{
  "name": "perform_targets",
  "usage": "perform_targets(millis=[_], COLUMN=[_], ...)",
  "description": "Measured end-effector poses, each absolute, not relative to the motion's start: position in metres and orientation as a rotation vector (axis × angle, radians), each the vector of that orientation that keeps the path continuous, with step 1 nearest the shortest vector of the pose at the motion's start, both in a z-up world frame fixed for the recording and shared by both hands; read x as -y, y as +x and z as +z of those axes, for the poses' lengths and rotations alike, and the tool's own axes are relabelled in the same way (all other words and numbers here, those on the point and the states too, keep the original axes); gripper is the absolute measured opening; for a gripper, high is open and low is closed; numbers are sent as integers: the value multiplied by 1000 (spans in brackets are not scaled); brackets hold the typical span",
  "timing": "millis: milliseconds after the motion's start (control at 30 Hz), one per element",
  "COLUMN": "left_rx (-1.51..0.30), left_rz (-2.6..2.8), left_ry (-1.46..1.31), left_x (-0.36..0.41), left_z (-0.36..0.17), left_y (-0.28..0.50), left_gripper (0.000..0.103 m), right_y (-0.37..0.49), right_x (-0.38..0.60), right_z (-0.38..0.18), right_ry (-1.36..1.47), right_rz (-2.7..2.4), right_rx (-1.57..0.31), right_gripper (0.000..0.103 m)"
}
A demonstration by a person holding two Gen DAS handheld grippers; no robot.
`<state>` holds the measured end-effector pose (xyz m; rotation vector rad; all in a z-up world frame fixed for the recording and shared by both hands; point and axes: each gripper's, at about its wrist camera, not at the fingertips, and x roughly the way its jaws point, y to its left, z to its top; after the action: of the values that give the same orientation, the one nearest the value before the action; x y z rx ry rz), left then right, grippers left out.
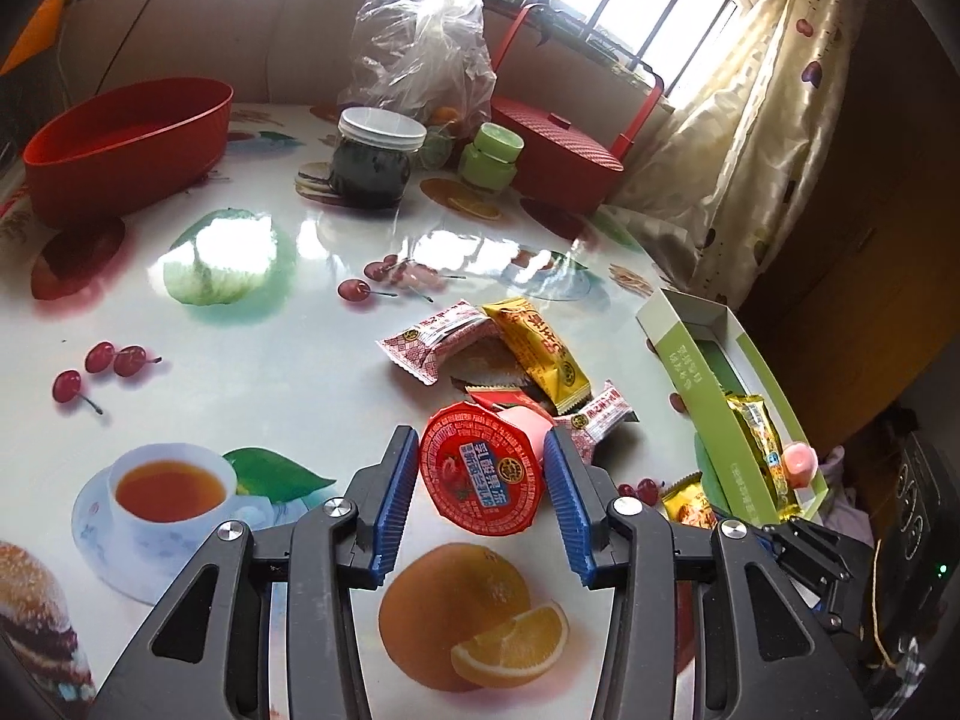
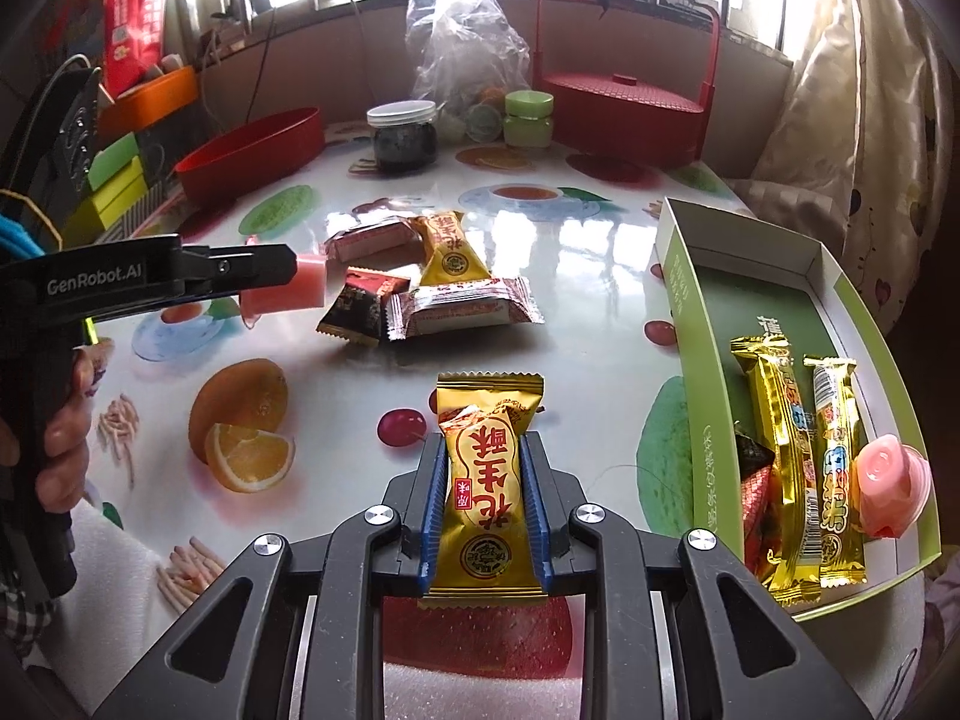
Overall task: Organize snacks
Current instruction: 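Carry the red-lidded cup and yellow packet over the green box with both grippers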
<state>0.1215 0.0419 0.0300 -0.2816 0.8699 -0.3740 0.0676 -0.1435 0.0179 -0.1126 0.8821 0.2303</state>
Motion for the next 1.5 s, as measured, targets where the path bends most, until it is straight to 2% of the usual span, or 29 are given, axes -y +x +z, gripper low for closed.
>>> perform_targets(millis=[533,1500], left_rx=[-798,-762], left_rz=[-349,-464], left_ry=[-206,-129], left_x=[-30,30], left_z=[62,84], left_y=[92,75], left_gripper=[45,45], right_y=[53,28], right_x=[152,195], right_z=[36,62], right_ry=[-81,-19], right_rz=[210,132], right_rx=[-835,-764], right_gripper=[22,22])
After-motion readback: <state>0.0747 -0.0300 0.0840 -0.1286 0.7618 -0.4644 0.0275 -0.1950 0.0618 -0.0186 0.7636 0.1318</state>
